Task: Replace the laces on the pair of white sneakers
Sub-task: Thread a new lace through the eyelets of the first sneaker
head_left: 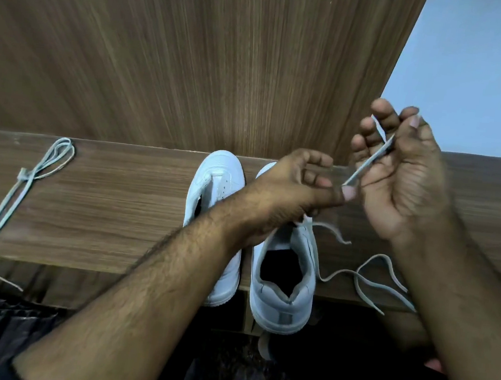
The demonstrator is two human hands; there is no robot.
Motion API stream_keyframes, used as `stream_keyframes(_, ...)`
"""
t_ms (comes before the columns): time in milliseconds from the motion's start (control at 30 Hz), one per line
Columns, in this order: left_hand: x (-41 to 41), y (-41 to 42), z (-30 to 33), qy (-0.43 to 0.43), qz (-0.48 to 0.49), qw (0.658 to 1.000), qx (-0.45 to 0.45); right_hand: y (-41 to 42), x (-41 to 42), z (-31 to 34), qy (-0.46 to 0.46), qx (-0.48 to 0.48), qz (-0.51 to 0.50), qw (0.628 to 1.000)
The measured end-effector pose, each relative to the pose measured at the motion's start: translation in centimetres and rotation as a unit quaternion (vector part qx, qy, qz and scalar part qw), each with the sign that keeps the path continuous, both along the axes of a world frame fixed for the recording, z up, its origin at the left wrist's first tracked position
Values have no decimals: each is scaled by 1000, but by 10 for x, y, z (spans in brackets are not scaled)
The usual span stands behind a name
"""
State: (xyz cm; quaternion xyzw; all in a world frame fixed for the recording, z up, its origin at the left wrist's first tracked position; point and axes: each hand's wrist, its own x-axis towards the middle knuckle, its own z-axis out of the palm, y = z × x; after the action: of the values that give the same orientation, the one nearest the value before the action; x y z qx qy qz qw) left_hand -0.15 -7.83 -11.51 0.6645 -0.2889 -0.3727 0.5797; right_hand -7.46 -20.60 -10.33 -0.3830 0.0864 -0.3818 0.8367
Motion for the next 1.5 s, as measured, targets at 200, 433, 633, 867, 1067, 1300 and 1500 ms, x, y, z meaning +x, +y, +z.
stream_keyframes(200, 32, 19, 3, -52, 70, 996, 7, -18, -6, -14, 228, -6, -165, 960)
stream_keyframes(433, 46, 25, -6, -143, 118, 982, 30, -31, -12, -44, 648, -484, -13, 588)
stream_keyframes(633, 30, 13, -9, -174, 35, 983, 40, 27, 1, -30, 393, -588, -78, 703)
stream_keyframes(867, 43, 25, -11, -188, 69, 977, 73, 11, 5, -42, 415, -545, -56, 726)
stream_keyframes(1067, 42, 27, -7, -195, 66, 977, 54, 1, 0, -44, 425, -516, -66, 741)
stream_keyframes(1300, 40, 21, -12, -141, 113, 983, 32, 13, 12, -46, 394, -568, -61, 720)
stream_keyframes(1500, 38, 34, -17, -286, -40, 922, 259, -8, 3, -56, 460, -566, -67, 681)
